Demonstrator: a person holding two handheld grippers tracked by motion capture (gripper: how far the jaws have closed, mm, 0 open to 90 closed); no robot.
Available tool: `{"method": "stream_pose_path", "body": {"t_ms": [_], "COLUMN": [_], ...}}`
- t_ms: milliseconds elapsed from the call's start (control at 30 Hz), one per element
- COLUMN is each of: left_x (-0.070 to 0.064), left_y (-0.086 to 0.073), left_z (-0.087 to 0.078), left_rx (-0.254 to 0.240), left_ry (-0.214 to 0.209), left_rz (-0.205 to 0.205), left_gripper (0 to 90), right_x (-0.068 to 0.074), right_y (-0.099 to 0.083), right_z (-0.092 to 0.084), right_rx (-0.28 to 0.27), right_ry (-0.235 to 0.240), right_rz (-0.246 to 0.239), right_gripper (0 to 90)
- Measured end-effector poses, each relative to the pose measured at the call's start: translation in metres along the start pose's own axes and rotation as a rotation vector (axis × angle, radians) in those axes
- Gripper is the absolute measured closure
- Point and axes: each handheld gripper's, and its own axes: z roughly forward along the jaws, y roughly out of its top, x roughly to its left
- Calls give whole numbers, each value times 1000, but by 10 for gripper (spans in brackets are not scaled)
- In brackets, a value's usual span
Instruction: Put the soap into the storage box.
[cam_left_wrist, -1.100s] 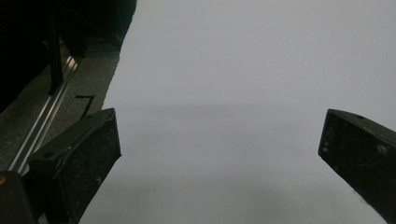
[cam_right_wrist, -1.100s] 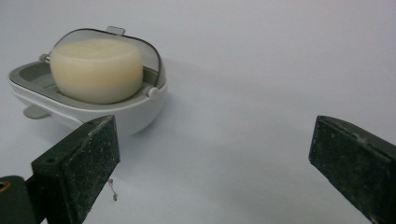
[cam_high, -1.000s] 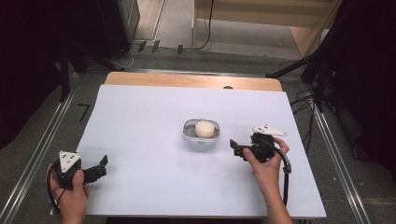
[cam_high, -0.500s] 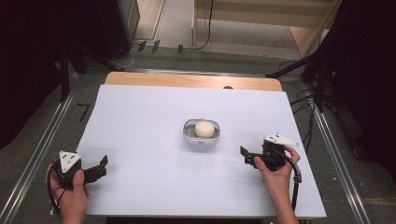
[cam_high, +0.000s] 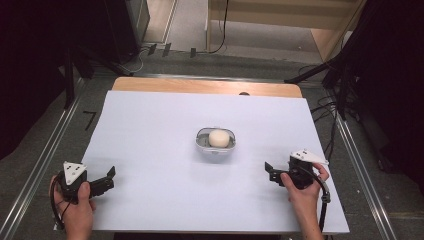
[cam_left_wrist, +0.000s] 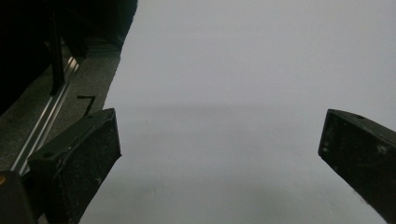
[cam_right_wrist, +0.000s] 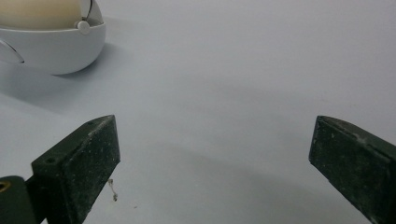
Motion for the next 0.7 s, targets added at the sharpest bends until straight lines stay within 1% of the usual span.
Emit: {"method": "stream_pose_path", "body": {"t_ms": [167, 633, 700], "left_x": [0, 0, 0], "left_y": [0, 0, 0], "left_z": [0, 0, 0], "left_rx": [-1, 0, -1], "left_ry": [0, 0, 0], "left_rz": [1, 1, 1], "left_gripper": [0, 0, 0], "right_x": [-6, -27, -30], "right_y": [-4, -20, -22], "right_z": [-5, -21, -23], "right_rx": [-6, 3, 0], "right_ry": [-1, -46, -53], "right_rz": [14, 46, 43], "right_gripper": [22, 22, 22]}}
